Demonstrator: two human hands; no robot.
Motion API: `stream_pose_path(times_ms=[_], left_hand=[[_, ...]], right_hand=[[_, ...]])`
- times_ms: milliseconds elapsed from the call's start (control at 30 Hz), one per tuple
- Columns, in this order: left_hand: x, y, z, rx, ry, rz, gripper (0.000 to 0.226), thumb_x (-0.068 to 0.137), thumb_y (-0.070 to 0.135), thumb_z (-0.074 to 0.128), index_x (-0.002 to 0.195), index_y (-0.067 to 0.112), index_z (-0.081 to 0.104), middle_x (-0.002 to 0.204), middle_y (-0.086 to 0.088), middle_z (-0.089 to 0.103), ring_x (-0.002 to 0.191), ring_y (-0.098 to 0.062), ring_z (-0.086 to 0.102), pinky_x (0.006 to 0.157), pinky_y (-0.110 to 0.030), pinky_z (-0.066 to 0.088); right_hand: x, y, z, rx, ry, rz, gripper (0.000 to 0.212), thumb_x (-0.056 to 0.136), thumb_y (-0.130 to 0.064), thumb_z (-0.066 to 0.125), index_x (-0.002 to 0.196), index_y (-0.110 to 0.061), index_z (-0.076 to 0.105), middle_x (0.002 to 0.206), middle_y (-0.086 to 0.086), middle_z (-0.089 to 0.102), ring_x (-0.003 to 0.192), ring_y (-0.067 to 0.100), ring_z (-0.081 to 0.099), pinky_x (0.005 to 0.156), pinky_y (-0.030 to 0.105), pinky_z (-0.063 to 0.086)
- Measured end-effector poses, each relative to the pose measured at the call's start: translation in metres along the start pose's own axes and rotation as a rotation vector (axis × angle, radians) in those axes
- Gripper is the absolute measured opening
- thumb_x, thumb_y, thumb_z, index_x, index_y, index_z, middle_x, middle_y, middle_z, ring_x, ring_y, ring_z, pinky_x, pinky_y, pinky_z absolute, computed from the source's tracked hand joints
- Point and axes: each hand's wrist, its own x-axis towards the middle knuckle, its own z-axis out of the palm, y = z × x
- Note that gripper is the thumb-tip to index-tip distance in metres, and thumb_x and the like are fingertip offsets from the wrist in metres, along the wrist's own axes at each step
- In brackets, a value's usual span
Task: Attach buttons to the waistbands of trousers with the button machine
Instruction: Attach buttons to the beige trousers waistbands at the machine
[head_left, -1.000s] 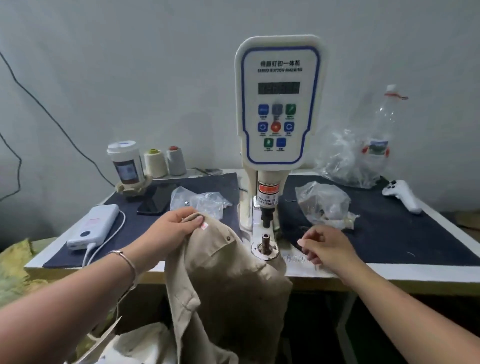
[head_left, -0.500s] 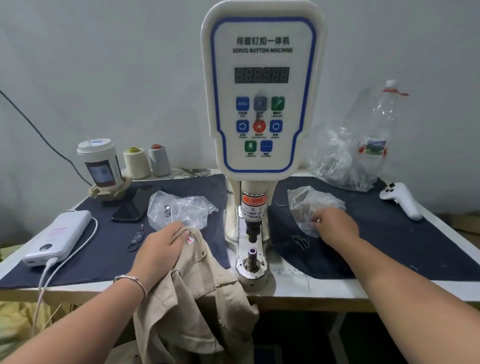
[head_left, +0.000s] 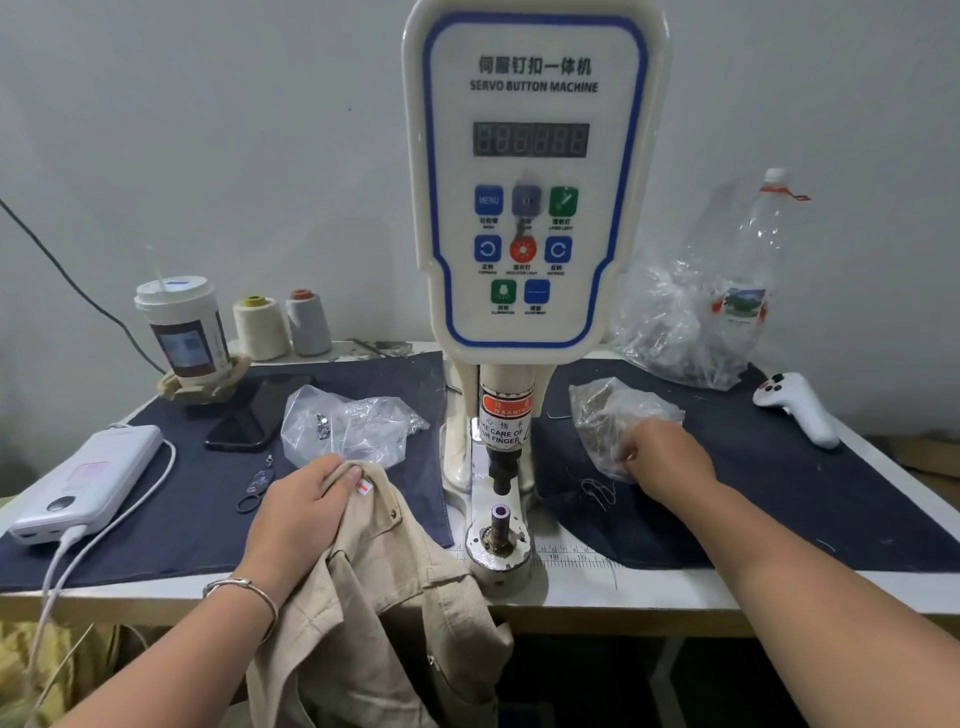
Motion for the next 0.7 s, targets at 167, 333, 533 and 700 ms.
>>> stream_pose_path(times_ms=[167,333,533,700], left_hand=[[-0.001,0.000,0.000,-0.026,-0.004,-0.009,0.031,0.096,0.037,0.057,0.068,0.022,0.057,0.062,0.009,0.062,0.071,-0.016,0.060,0.070,-0.040,0.049],[0.000,-0.002,0.000,-0.026,0.012,-0.007,0.032,0.096,0.036,0.057,0.066,0.025,0.055,0.061,0.009,0.061,0.068,-0.016,0.059,0.065,-0.037,0.046],[-0.001,0.000,-0.001,-0.032,0.019,-0.010,0.033,0.095,0.035,0.058,0.064,0.025,0.055,0.062,0.010,0.062,0.068,-0.016,0.058,0.061,-0.034,0.044],[-0.001,0.001,-0.001,-0.028,0.019,-0.029,0.035,0.095,0.034,0.058,0.064,0.020,0.054,0.059,0.007,0.060,0.068,-0.017,0.058,0.063,-0.034,0.044]], right_hand=[[0.004,-0.003,-0.001,-0.035,-0.055,0.010,0.024,0.092,-0.011,0.052,0.105,-0.021,0.069,0.111,0.009,0.066,0.102,0.029,0.062,0.078,0.029,0.047],[0.011,-0.001,-0.002,-0.044,0.024,-0.075,0.018,0.091,-0.019,0.057,0.101,-0.017,0.071,0.106,0.007,0.068,0.101,0.024,0.062,0.082,0.027,0.049],[0.014,0.001,0.009,0.039,0.064,0.041,0.019,0.091,-0.015,0.056,0.099,-0.013,0.073,0.099,0.012,0.068,0.095,0.030,0.064,0.070,0.028,0.045],[0.016,-0.004,0.009,-0.018,-0.005,0.062,0.026,0.099,-0.024,0.047,0.116,-0.015,0.066,0.114,0.013,0.065,0.107,0.031,0.060,0.091,0.037,0.048]])
